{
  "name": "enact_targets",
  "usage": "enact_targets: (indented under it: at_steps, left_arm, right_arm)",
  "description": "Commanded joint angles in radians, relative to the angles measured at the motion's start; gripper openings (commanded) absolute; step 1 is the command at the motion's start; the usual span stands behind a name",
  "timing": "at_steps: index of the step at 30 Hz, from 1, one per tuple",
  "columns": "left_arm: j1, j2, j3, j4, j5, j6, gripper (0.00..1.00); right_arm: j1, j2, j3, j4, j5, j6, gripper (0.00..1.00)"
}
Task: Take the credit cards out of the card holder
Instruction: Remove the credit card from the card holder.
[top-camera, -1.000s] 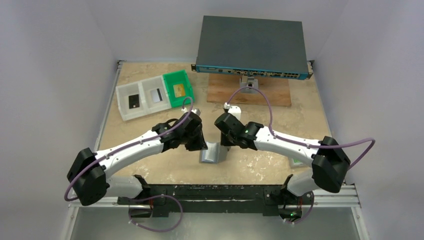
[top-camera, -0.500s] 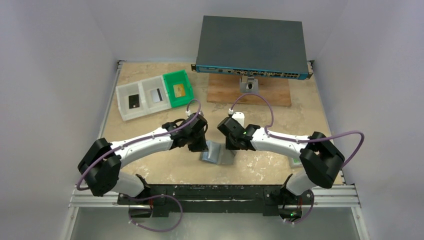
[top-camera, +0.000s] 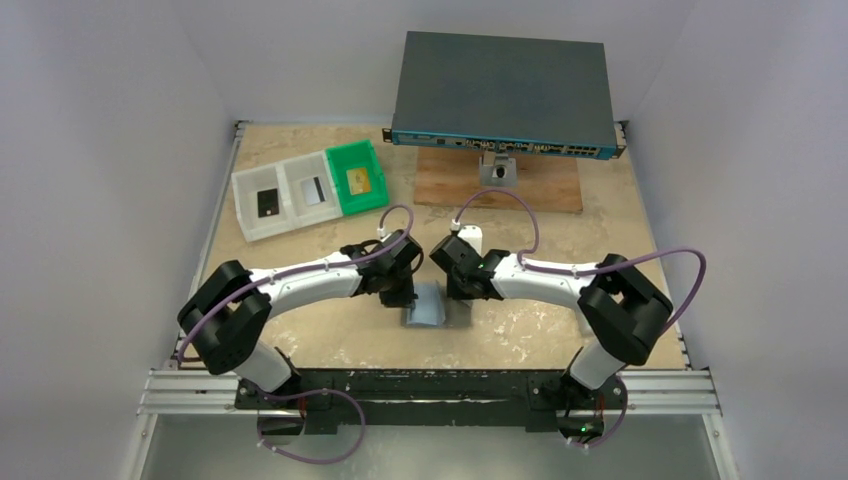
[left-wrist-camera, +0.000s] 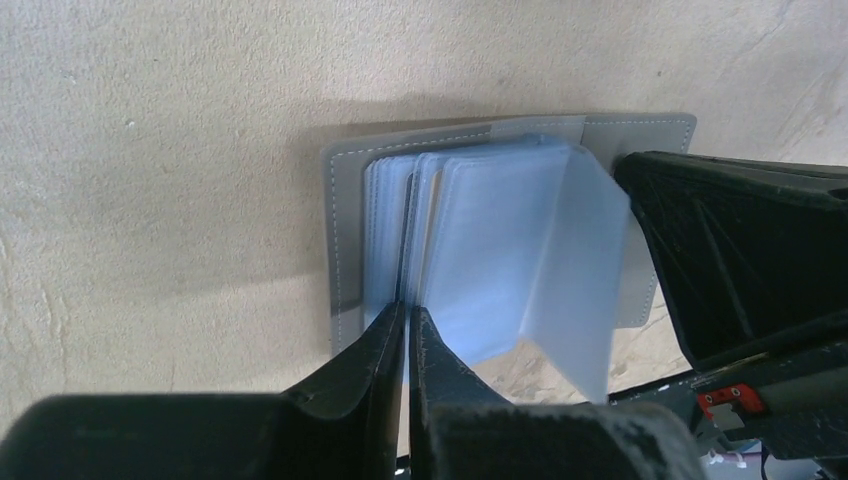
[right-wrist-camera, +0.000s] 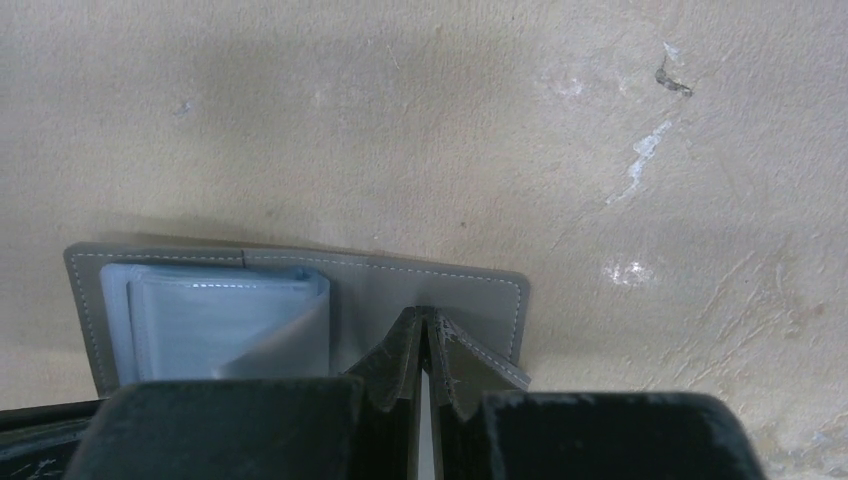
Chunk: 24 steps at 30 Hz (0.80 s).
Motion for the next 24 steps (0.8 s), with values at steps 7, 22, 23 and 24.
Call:
enact_targets:
  at_steps: [7, 22, 23, 24]
  left_arm:
    - [-0.015, 0.063, 0.008, 0.077, 0.03, -0.012, 0.01]
    - [-0.015, 0.081, -0.045, 0.114, 0.04, -0.079, 0.0]
    - [-0.015, 0.08, -0.045, 0.114, 0.04, -0.079, 0.0]
    - [-0.015, 0.079, -0.046, 0.114, 0.04, -0.079, 0.0]
  right_arm:
    - [-0.002, 0.009, 0.019, 0.106, -0.055, -0.037, 0.0]
    - [-0.002, -0.244, 0.043, -0.056, -0.005, -0.006, 0.43]
    - [-0.001, -0.256, 0.048, -0.058, -0.001, -0.012, 0.43]
    - [0.003, -0.264, 0.049, -0.05, -0.021, -0.014, 0.43]
